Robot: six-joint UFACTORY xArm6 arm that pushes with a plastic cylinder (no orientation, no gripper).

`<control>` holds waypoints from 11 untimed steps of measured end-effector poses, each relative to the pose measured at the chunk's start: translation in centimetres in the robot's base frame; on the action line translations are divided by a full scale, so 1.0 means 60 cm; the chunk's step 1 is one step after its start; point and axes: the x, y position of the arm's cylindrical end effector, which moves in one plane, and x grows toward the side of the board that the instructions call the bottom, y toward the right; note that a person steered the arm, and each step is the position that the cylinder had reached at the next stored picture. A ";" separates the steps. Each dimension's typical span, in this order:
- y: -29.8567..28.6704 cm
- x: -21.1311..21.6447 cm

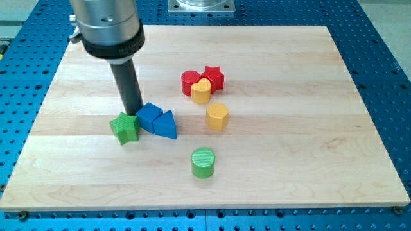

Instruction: Push the green circle right to the green star

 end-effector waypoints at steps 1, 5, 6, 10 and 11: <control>0.022 -0.049; 0.254 0.079; 0.257 0.013; 0.081 0.158; 0.085 0.210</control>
